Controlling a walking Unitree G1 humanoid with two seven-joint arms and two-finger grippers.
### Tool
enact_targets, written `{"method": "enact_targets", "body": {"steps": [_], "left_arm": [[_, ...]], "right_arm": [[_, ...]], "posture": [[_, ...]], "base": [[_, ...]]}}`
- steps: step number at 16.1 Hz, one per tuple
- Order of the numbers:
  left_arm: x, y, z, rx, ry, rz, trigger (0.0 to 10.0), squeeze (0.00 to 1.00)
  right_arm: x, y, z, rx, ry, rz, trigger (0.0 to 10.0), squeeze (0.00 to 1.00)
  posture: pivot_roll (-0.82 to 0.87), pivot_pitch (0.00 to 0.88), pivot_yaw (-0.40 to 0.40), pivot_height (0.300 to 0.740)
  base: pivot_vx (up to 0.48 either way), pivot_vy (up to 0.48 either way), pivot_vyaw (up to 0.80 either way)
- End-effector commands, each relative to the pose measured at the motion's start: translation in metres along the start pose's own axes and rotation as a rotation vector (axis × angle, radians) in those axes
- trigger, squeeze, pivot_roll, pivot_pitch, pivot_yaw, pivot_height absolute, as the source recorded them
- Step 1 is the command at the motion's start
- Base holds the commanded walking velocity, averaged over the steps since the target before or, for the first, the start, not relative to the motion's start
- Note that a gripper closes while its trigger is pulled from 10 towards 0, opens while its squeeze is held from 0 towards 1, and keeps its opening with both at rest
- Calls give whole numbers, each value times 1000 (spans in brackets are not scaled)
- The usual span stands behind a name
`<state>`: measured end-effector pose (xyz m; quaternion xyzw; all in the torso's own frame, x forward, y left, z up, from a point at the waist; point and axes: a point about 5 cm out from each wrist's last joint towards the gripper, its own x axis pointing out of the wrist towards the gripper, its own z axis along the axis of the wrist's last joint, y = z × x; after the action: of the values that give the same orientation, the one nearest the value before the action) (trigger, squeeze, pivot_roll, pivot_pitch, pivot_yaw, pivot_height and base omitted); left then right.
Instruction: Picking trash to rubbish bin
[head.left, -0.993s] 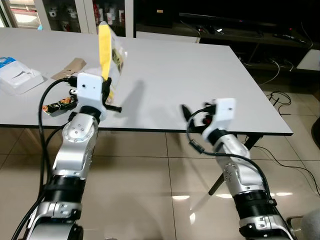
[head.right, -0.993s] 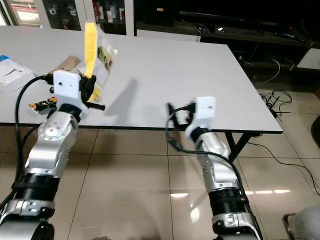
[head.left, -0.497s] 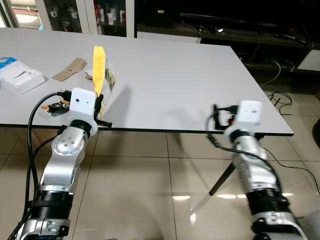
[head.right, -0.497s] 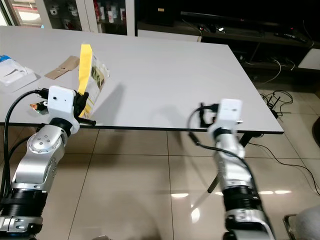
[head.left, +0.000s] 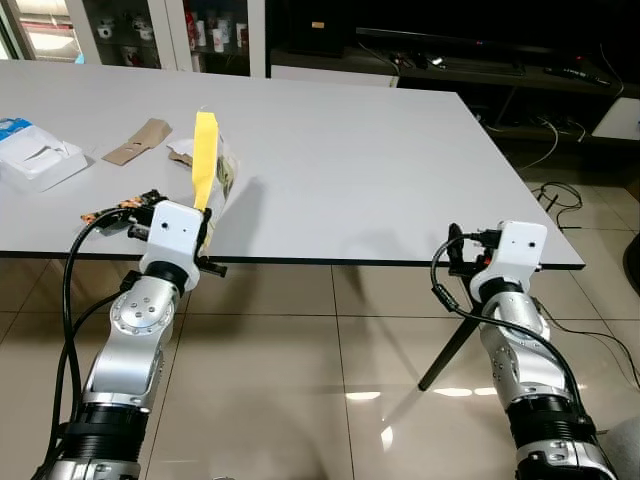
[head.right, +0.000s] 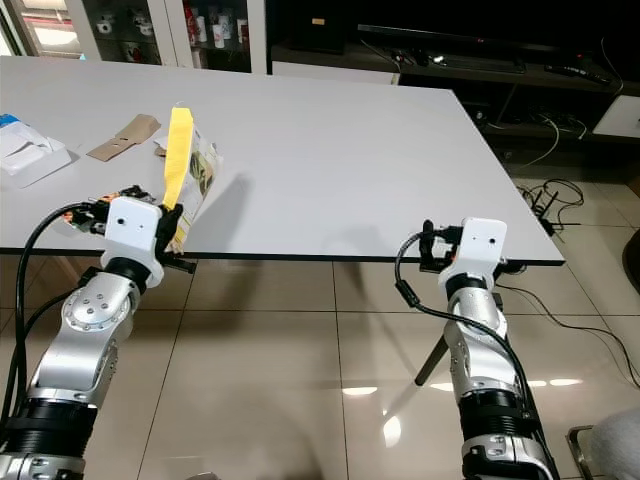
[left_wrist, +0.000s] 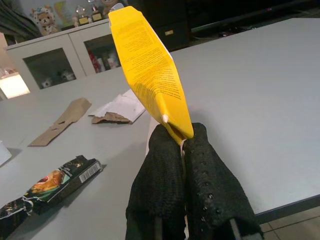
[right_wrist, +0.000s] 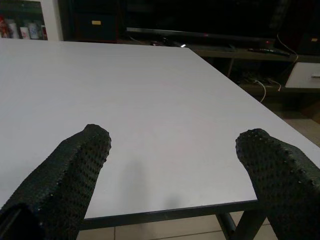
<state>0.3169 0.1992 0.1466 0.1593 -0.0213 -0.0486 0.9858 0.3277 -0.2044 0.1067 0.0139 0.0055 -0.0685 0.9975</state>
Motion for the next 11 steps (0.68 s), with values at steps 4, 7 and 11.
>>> {"method": "enact_targets", "body": {"steps": [4, 7, 11], "left_arm": [[4, -4, 9, -3, -41, 2, 10000, 0], [4, -6, 9, -5, -42, 0, 10000, 0], [5, -6, 9, -2, -40, 5, 10000, 0]], "right_arm": [[2, -2, 4, 17, -24, -4, 10000, 0], [1, 6, 3, 37, -23, 24, 10000, 0], [-2, 11, -3, 57, 4, 46, 10000, 0]], "posture": [[-5, 28, -69, 740], [-8, 37, -67, 740], [-11, 42, -69, 740]], "base": [[0, 0, 0], [0, 0, 0], [-248, 0, 0]]}}
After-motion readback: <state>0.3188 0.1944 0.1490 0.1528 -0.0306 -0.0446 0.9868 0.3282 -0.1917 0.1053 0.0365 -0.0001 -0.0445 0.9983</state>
